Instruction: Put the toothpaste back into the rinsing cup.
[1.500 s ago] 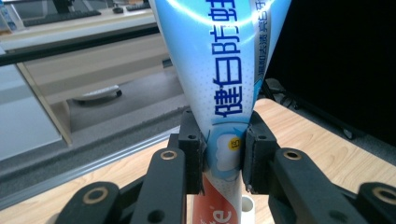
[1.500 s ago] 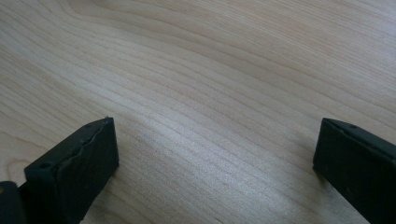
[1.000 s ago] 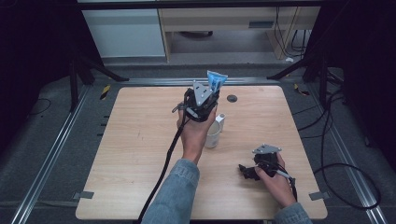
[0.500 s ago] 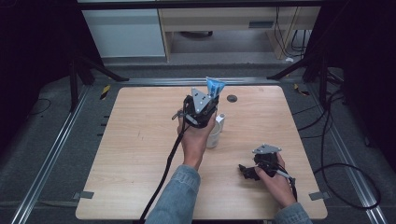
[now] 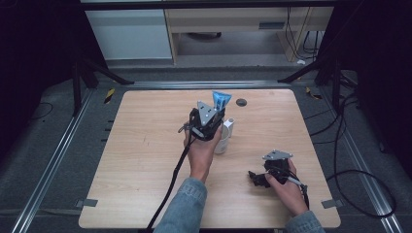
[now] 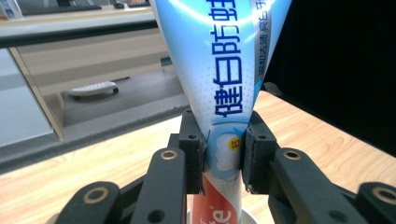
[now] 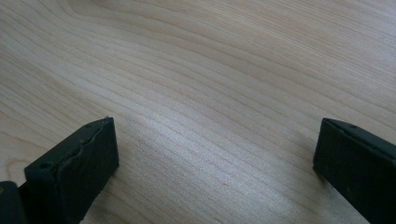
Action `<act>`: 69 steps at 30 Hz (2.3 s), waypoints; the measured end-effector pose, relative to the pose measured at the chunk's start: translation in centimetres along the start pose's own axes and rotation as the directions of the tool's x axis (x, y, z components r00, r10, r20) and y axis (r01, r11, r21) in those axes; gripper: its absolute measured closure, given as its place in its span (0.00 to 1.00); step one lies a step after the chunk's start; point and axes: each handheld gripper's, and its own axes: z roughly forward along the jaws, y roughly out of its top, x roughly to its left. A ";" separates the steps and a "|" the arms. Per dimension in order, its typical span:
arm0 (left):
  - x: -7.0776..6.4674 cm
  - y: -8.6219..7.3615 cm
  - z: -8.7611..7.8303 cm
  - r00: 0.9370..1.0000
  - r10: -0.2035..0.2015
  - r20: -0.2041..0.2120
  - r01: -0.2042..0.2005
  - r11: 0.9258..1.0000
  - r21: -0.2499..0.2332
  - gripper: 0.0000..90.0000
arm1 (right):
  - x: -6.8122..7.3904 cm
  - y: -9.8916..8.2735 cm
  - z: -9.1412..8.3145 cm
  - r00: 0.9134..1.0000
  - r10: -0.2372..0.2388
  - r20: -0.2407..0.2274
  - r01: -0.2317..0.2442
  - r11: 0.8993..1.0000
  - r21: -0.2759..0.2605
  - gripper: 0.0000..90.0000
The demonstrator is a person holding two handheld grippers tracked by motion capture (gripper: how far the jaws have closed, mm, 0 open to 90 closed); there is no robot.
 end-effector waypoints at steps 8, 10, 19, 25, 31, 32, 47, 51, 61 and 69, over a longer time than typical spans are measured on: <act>-0.1 -1.0 0.3 1.000 0.002 -0.002 -0.002 1.000 0.022 0.81 | 0.0 0.0 0.0 1.000 -0.001 0.000 0.001 1.000 -0.001 0.00; -0.1 -1.3 0.3 1.000 -0.009 0.001 0.009 1.000 0.023 0.81 | 0.0 0.0 0.0 1.000 -0.001 0.000 0.001 1.000 -0.001 0.00; 0.1 -2.3 0.5 0.999 -0.039 0.011 0.039 0.999 0.034 0.81 | 0.0 0.0 0.0 1.000 0.000 0.000 0.000 1.000 0.000 0.00; 0.2 -2.6 0.6 1.000 -0.023 0.002 0.023 0.999 0.048 0.81 | 0.0 0.0 0.0 1.000 0.000 0.000 0.000 1.000 0.000 0.00; 0.1 -3.3 0.9 1.000 -0.021 0.004 0.021 0.998 0.065 0.81 | 0.0 0.0 0.0 1.000 -0.002 0.000 0.002 1.000 -0.001 0.00; 0.1 -3.3 0.9 1.000 -0.021 0.005 0.021 0.998 0.067 0.81 | 0.0 0.0 0.0 1.000 -0.002 0.000 0.002 1.000 -0.001 0.00; -0.2 -4.1 1.1 1.000 -0.025 0.003 0.024 0.996 0.088 0.81 | 0.0 0.0 0.0 1.000 0.000 -0.001 0.000 1.000 0.000 0.00; -0.3 -4.1 1.2 1.000 -0.023 0.004 0.023 0.995 0.094 0.81 | 0.0 0.0 0.0 1.000 0.000 0.000 0.000 1.000 0.000 0.00; -0.4 -4.1 1.3 1.000 -0.015 0.005 0.015 0.993 0.118 0.81 | 0.0 0.0 0.0 1.000 -0.002 0.000 0.002 1.000 -0.003 0.00; -0.2 -4.4 1.9 1.000 -0.023 0.004 0.022 0.986 0.164 0.80 | 0.0 0.0 0.0 1.000 -0.004 0.002 0.004 1.000 -0.001 0.00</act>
